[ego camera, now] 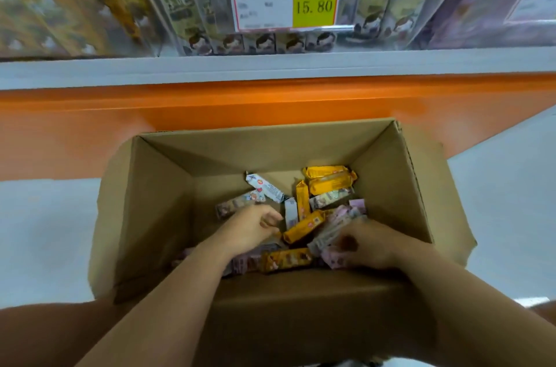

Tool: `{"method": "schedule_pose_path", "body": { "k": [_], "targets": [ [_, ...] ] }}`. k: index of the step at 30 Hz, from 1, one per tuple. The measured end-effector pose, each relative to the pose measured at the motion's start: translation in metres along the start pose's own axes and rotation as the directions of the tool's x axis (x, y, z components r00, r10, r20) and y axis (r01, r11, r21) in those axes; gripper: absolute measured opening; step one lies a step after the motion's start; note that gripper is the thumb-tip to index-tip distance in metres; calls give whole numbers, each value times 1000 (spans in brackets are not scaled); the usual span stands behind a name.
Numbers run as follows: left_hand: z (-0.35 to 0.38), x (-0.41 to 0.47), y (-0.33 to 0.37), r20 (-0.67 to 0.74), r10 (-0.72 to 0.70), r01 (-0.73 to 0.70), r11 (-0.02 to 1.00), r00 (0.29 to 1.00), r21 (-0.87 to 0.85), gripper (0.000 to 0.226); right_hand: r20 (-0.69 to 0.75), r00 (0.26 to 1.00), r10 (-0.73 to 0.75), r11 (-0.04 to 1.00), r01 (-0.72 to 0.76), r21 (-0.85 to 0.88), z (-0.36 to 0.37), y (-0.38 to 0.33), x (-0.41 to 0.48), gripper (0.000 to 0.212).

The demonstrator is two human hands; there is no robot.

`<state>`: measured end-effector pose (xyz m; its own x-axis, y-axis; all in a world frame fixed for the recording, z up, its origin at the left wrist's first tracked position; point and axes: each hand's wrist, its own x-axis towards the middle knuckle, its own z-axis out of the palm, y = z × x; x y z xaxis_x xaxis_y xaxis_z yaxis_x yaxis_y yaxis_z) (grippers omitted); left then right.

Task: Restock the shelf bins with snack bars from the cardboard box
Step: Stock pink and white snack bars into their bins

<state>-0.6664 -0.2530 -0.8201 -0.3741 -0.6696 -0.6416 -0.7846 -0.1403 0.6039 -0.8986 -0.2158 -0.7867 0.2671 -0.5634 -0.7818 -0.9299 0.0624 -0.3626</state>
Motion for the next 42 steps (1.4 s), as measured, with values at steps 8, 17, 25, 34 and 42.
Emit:
{"method": "schedule_pose_path", "body": {
  "k": [8,17,25,34,42],
  "targets": [
    [-16,-3,-14,-83,-61,55,996,995,-75,24,159,987,-20,1000,23,-15,7,-11,12,14],
    [-17,-11,-45,140,-253,243,967,957,81,32,135,986,-94,985,72,157,-8,-20,1,23],
    [-10,-9,-49,312,-341,242,918,887,316,49,-141,988,-56,778,132,615,-26,-33,2,30],
    [-37,-21,-29,64,-123,111,979,990,171,25,-77,997,-21,189,80,979,-42,-47,-14,20],
    [-104,-69,65,-147,201,-218,969,968,-112,13,-285,952,-113,304,307,902,-84,-64,-69,25]
  ]
}}
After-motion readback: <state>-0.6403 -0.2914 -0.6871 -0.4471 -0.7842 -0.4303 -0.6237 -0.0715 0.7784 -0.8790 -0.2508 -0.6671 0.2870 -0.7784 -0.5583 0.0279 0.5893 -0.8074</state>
